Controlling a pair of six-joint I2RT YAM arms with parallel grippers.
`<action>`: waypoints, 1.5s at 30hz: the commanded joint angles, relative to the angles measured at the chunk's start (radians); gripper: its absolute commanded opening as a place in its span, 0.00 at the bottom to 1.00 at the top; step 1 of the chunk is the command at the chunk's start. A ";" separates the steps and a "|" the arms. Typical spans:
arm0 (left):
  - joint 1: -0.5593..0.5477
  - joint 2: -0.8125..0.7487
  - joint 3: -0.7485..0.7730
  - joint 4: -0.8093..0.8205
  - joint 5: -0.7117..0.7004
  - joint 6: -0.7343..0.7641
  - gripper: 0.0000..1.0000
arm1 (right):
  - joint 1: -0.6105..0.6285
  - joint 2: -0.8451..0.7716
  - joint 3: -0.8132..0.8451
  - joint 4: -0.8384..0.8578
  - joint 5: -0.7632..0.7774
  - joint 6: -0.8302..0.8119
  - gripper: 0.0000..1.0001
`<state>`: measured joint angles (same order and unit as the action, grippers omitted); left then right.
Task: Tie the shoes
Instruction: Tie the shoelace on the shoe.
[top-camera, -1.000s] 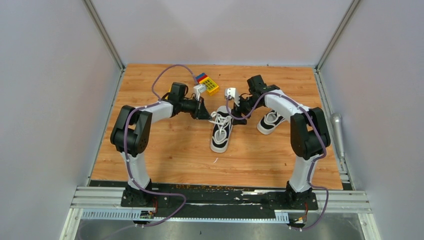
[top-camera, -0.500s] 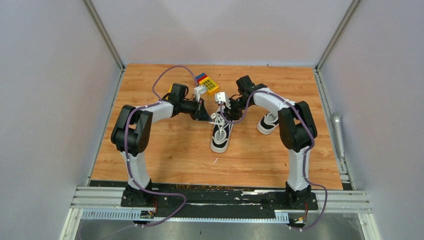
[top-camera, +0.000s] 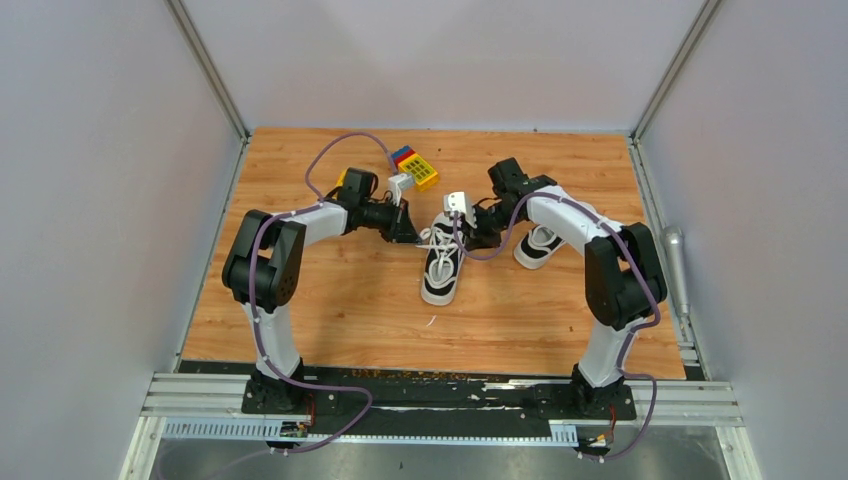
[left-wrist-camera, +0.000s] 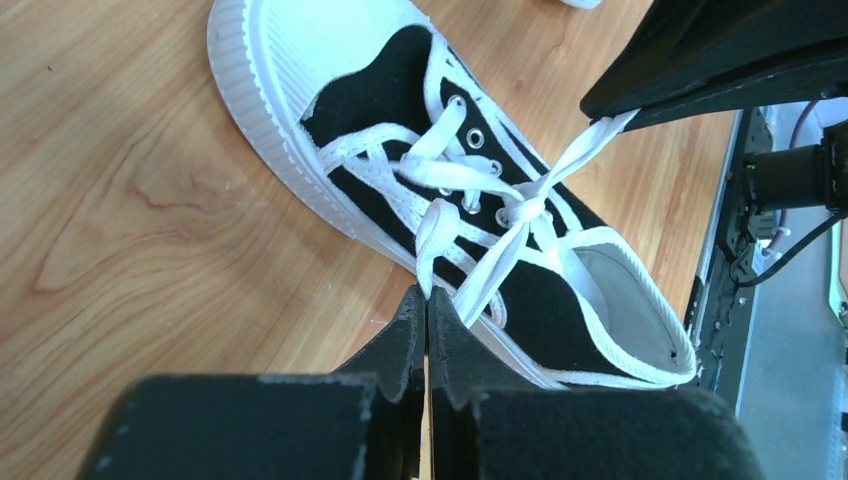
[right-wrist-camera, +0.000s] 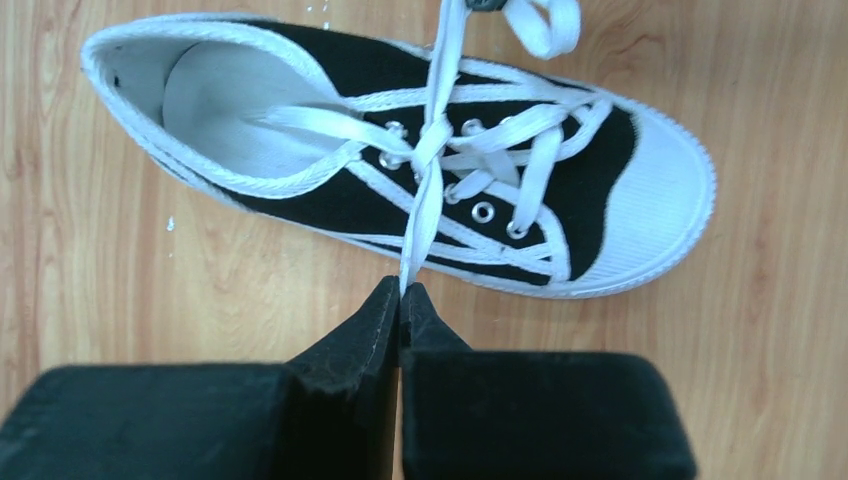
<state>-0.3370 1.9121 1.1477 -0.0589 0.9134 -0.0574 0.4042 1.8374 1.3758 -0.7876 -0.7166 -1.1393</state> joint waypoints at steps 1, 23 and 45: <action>0.000 -0.031 0.025 -0.080 -0.062 0.067 0.00 | -0.005 -0.019 -0.054 -0.014 0.025 0.079 0.00; 0.042 -0.123 -0.002 -0.314 -0.405 0.246 0.00 | -0.135 -0.006 -0.160 0.045 0.113 0.250 0.00; 0.042 -0.143 0.030 -0.382 -0.620 0.478 0.00 | -0.207 -0.010 -0.202 0.069 0.170 0.303 0.00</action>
<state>-0.3565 1.8099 1.1561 -0.3168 0.5949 0.2539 0.2768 1.8328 1.2030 -0.6369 -0.7349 -0.8379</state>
